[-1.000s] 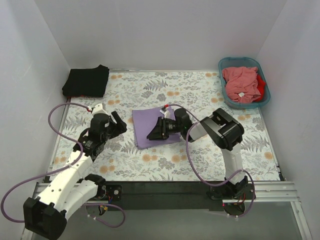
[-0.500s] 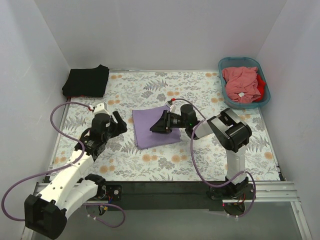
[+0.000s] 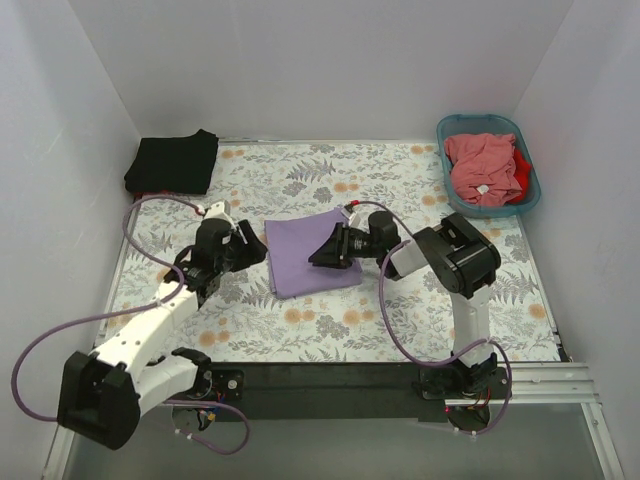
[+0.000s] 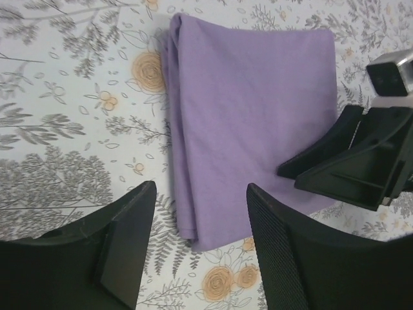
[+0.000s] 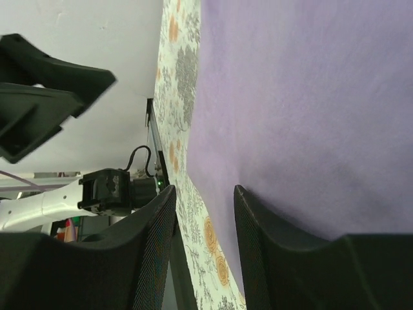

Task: Fold and stack the t-shirts
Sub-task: Fold the tshirt

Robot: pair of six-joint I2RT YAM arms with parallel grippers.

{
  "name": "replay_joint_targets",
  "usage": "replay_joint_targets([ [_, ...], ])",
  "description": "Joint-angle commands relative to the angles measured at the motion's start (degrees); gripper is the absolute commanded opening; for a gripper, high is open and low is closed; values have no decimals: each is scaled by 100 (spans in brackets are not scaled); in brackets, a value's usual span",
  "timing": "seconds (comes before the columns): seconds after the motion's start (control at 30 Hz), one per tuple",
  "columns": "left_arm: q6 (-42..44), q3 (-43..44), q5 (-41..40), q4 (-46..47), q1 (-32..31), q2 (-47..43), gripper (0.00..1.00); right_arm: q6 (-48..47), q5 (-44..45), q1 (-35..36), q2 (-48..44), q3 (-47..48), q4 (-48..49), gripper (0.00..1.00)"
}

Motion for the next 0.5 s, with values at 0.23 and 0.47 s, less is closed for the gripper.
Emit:
replay_joint_targets([
  [0.23, -777, 1258, 1381, 1954, 631, 2783, 40, -154, -119, -939, 101, 1326, -50, 48],
  [0.47, -918, 1909, 1741, 2552, 1018, 4173, 34, 92, 250, -1185, 891, 2161, -76, 48],
])
